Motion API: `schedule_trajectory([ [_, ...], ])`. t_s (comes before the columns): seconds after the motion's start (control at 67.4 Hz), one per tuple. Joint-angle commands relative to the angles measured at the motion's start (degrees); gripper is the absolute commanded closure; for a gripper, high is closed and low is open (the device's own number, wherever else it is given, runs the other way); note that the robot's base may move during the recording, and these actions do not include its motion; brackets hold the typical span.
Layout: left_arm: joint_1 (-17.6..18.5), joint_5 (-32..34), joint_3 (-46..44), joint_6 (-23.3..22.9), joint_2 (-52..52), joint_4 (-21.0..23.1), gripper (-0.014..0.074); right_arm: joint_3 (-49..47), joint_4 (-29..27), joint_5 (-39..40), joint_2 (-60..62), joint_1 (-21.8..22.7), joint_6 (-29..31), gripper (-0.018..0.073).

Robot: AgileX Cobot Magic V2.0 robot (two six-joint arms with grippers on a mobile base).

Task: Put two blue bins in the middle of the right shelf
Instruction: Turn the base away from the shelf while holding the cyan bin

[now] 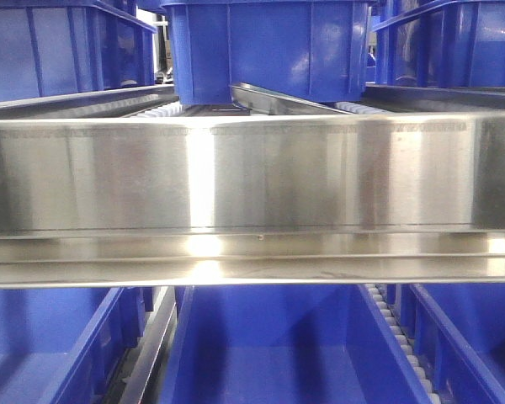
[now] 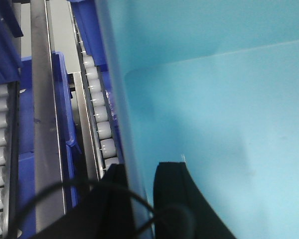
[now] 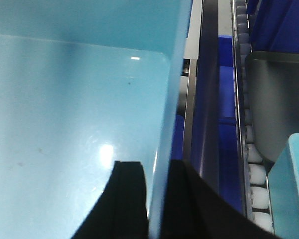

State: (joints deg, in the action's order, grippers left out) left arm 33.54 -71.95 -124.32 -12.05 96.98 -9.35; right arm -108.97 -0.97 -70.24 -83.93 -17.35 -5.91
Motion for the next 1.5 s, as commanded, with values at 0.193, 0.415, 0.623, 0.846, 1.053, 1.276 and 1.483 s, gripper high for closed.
schedule_trajectory([
  [0.193, 0.4, 2.0, -0.8, 0.8, -1.1, 1.1, 0.0707, -0.5, 0.7, 1.3, 0.5, 0.2, 0.8, 0.0711],
  [0.415, 0.4, 2.0, -0.8, 0.8, -1.1, 1.1, 0.0707, -0.5, 0.7, 1.3, 0.5, 0.2, 0.8, 0.0711],
  [0.623, 0.4, 2.0, -0.8, 0.8, -1.1, 1.1, 0.0707, -0.5, 0.7, 1.3, 0.5, 0.2, 0.8, 0.0711],
  [0.846, 0.4, 2.0, -0.8, 0.8, -1.1, 1.1, 0.0707, -0.5, 0.7, 1.3, 0.5, 0.2, 0.8, 0.0711],
  [1.053, 0.4, 2.0, -0.8, 0.8, -1.1, 1.1, 0.0707, -0.5, 0.7, 1.5, 0.5, 0.2, 0.8, 0.0711],
  [1.276, 0.4, 2.0, -0.8, 0.8, -1.1, 1.1, 0.0707, -0.5, 0.7, 3.5, 0.5, 0.2, 0.8, 0.0711],
  [1.483, 0.4, 2.0, -0.8, 0.8, -1.1, 1.1, 0.0707, -0.5, 0.7, 7.3, 0.5, 0.2, 0.8, 0.0711],
])
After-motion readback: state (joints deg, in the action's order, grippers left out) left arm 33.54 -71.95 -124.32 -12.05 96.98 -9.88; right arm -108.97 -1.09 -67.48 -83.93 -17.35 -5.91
